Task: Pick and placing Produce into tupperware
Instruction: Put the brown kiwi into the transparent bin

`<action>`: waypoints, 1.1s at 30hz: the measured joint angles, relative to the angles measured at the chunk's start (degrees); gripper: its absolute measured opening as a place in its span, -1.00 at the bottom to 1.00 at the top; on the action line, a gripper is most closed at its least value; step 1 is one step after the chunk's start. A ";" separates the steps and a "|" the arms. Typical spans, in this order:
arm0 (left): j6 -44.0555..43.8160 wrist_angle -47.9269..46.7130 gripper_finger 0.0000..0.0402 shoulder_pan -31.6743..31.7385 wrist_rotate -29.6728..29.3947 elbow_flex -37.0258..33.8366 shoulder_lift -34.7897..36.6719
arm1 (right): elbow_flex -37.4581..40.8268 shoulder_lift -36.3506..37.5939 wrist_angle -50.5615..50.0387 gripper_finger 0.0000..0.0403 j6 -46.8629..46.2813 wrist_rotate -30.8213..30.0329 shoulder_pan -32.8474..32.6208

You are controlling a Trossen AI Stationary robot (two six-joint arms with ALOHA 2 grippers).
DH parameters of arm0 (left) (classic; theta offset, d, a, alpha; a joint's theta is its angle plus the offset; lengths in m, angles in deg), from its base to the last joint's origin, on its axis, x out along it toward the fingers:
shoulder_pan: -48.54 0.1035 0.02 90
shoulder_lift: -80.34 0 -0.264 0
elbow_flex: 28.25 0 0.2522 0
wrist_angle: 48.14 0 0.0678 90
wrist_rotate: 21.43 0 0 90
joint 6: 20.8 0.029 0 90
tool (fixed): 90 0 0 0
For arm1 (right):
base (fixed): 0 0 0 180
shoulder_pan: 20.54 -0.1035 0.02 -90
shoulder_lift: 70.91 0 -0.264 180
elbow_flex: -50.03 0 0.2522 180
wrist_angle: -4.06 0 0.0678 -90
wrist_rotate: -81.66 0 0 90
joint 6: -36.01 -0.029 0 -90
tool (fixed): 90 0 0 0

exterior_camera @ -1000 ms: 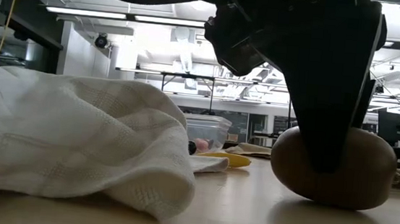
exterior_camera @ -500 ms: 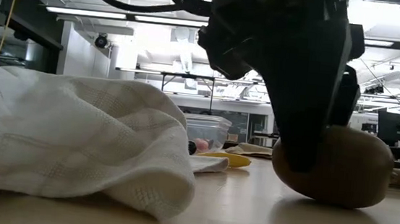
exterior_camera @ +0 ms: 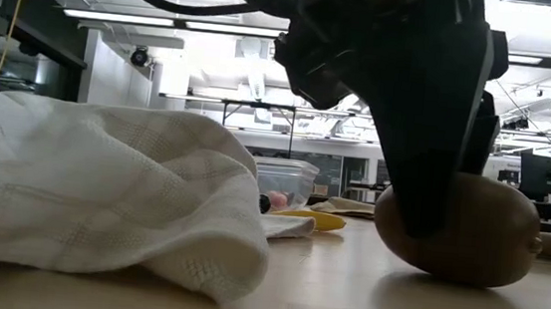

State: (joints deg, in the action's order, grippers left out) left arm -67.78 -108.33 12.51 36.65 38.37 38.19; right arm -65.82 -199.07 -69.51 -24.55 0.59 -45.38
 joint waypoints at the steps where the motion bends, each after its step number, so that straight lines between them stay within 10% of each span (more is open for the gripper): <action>1: 0.00 0.00 -0.99 0.00 0.00 0.00 0.00 | 0.00 0.00 0.01 0.37 0.00 0.02 0.00; 33: -0.02 0.00 -0.99 0.00 0.00 0.00 0.00 | -7.00 -0.02 -4.33 0.17 2.75 -0.73 0.33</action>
State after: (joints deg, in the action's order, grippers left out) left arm -67.81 -108.33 12.51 36.65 38.37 38.19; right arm -72.82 -199.09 -73.84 -21.79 -0.14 -45.04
